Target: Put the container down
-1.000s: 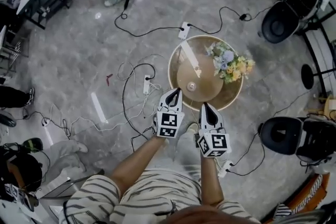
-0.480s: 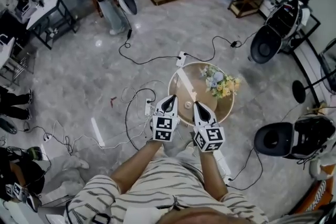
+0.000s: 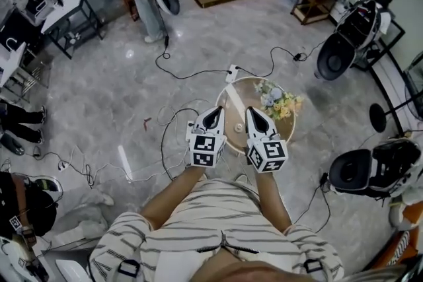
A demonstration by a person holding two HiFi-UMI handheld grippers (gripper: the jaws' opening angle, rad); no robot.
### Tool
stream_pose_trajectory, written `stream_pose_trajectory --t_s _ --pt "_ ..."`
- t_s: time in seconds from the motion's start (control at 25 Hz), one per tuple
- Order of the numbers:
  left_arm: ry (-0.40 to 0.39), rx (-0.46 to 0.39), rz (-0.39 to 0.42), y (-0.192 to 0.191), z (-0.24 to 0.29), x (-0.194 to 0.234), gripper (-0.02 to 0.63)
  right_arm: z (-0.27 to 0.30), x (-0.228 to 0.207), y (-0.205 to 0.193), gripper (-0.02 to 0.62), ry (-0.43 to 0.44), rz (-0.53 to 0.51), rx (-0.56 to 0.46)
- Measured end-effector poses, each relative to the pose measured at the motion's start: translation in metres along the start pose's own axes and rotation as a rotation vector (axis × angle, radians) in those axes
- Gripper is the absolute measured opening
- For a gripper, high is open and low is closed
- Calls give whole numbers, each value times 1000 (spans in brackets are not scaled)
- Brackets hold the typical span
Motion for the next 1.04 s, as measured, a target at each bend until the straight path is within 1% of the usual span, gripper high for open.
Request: stream_pose_trajectory --t_s 0.2,0.32,0.48,0.8,1.04 --pt "15 -18 6 8 -4 0 -2 1 -4 5 6 4 -4 -14" --pt "25 -46 11 14 3 2 -2 9 -11 10 6 18 -21 -29" --pt "14 -53 15 17 9 -2 -2 12 -16 13 6 28 -29 -29" --pt "3 -77 15 19 3 -7 -2 8 -12 10 6 38 -40 -24" --pt "7 -90 22 23 13 -9 -2 13 -23 10 6 37 -42 -25"
Point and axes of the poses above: the fingertips, and each gripper's own axes: z forward along the fingers, x to its left, y out of its top, the point moved 1 cm from there along -z, backward along the fingers, and after that the axes turned 8 degrees about -y, right-handed, at the moved point
